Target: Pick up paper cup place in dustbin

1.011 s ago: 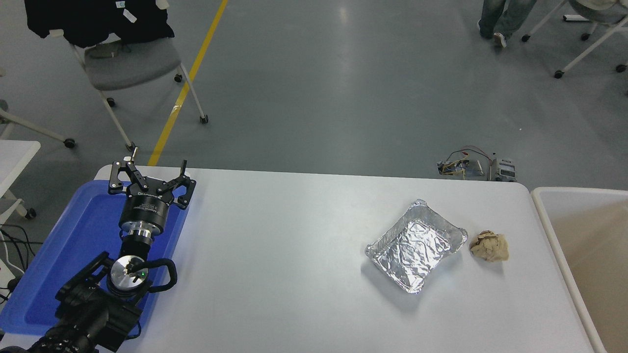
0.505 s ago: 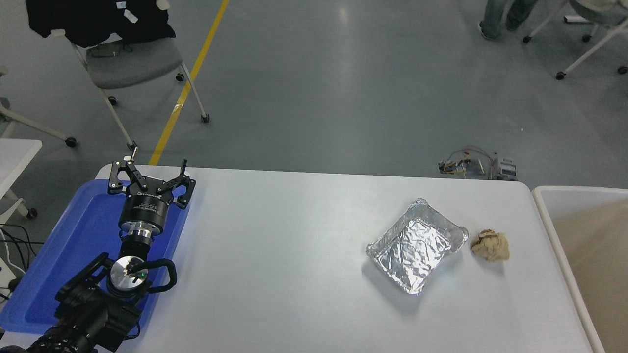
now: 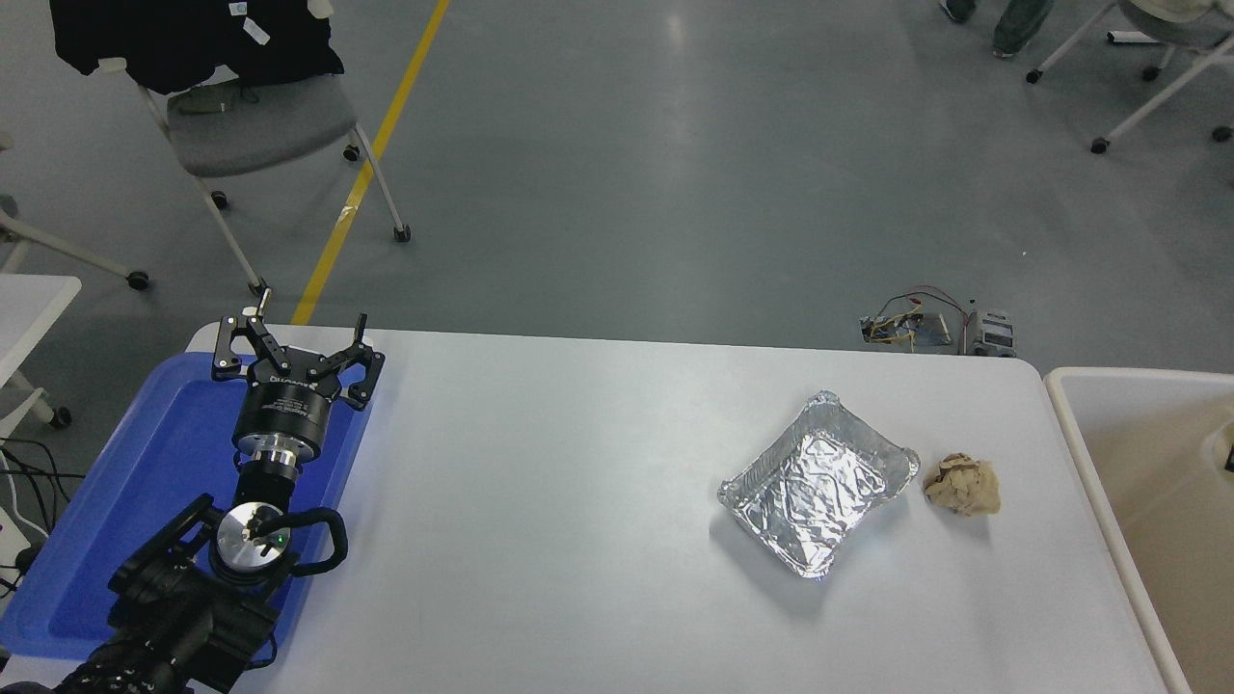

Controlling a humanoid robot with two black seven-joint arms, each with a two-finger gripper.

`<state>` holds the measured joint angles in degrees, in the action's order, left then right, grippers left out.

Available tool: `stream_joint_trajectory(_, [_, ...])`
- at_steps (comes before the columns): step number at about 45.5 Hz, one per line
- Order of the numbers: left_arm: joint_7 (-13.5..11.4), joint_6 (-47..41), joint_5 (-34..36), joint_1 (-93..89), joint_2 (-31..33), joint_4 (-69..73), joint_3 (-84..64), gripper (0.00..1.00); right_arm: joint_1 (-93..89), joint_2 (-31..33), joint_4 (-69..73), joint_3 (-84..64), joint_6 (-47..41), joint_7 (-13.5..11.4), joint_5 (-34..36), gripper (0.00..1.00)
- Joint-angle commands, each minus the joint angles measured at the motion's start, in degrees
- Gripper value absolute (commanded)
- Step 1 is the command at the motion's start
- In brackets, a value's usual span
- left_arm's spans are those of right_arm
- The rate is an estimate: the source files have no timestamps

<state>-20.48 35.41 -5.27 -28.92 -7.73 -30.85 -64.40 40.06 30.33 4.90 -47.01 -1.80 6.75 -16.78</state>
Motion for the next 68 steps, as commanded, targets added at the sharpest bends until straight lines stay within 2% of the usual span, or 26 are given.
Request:
stream_joint_trajectory(1, [0.0, 0.0, 0.0, 0.0, 0.0, 0.0, 0.0, 1.00, -4.4, -2.9, -1.5, 1.5, 2.8, -0.4, 1.2, 0.00])
stream_joint_trajectory(22, [0.0, 0.0, 0.0, 0.0, 0.0, 0.0, 0.0, 1.00, -5.3, -3.0, -1.4, 3.5, 3.6, -0.4, 1.2, 0.00])
stream_joint_trajectory(23, [0.0, 0.0, 0.0, 0.0, 0.0, 0.0, 0.0, 1.00, -5.3, -3.0, -1.5, 3.5, 3.6, -0.4, 1.2, 0.04])
stream_joint_trajectory(27, [0.0, 0.0, 0.0, 0.0, 0.0, 0.0, 0.0, 1.00, -5.3, -2.9, -1.4, 3.6, 4.1, -0.4, 1.4, 0.47])
stream_joint_trajectory(29, [0.0, 0.0, 0.0, 0.0, 0.1, 0.0, 0.0, 1.00, -5.2, -2.8, -1.4, 3.8, 4.8, -0.4, 1.4, 0.61])
stream_joint_trajectory(38, [0.0, 0.0, 0.0, 0.0, 0.0, 0.0, 0.0, 1.00, -5.3, -2.9, -1.3, 4.2, 6.5, -0.3, 1.4, 0.99])
stream_joint_trajectory(54, [0.0, 0.0, 0.0, 0.0, 0.0, 0.0, 0.1, 1.00, -0.7, -3.1, 0.3, 4.1, 5.5, -0.3, 1.3, 1.00])
stream_joint_trajectory(68, [0.0, 0.0, 0.0, 0.0, 0.0, 0.0, 0.1, 1.00, 14.3, -3.1, 11.6, 3.2, 5.4, -0.3, 1.3, 1.00])
